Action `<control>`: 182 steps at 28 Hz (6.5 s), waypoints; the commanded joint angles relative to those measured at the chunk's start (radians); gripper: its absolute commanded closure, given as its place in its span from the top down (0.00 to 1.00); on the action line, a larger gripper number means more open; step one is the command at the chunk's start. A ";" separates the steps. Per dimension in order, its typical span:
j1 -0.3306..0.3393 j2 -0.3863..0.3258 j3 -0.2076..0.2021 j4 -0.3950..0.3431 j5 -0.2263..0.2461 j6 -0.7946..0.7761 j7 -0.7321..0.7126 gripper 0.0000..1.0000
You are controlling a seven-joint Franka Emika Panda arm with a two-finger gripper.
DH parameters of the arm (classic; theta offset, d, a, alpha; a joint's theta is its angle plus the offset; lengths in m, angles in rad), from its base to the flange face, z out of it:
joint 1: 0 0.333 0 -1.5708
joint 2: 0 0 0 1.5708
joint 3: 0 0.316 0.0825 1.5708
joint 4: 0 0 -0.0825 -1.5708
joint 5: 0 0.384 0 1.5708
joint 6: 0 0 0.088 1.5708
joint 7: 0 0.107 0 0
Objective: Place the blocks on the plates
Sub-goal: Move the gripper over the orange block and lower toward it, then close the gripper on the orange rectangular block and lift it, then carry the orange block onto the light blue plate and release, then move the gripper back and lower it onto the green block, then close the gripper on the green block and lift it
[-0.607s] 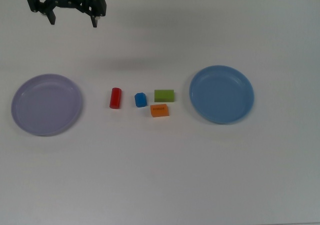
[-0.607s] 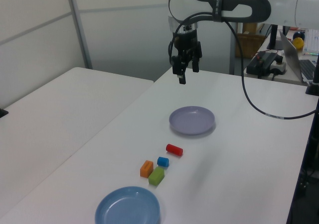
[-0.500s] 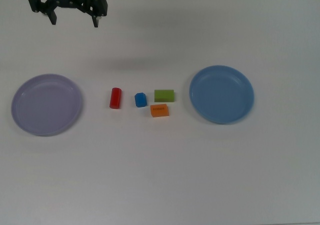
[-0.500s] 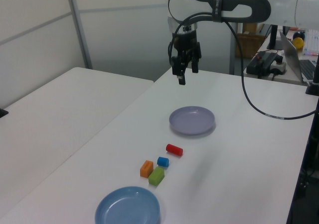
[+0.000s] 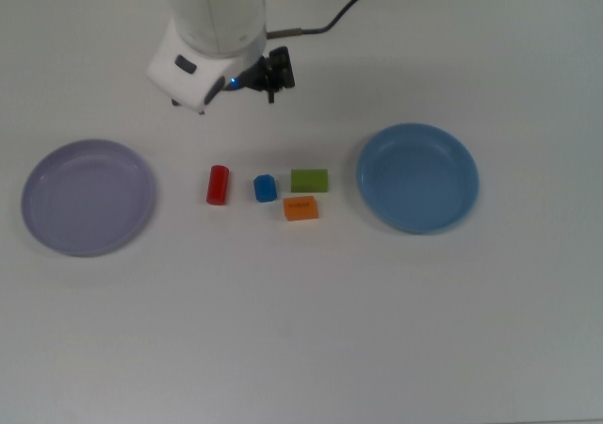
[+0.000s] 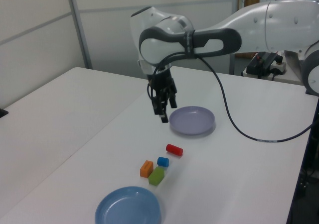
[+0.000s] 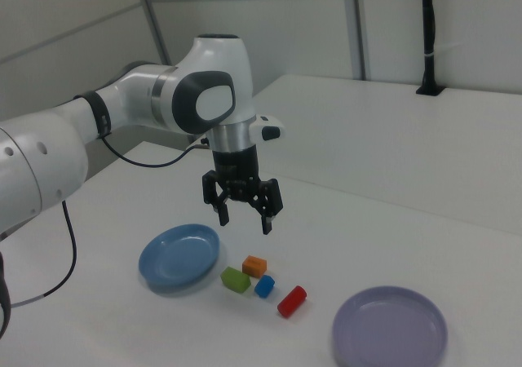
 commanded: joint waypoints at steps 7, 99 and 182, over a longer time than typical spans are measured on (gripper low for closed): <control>0.077 0.123 -0.008 -0.024 -0.005 0.219 0.050 1.00; 0.304 0.232 0.167 -0.081 -0.200 0.312 0.268 0.71; 0.169 0.221 0.013 -0.015 -0.023 0.167 0.241 0.00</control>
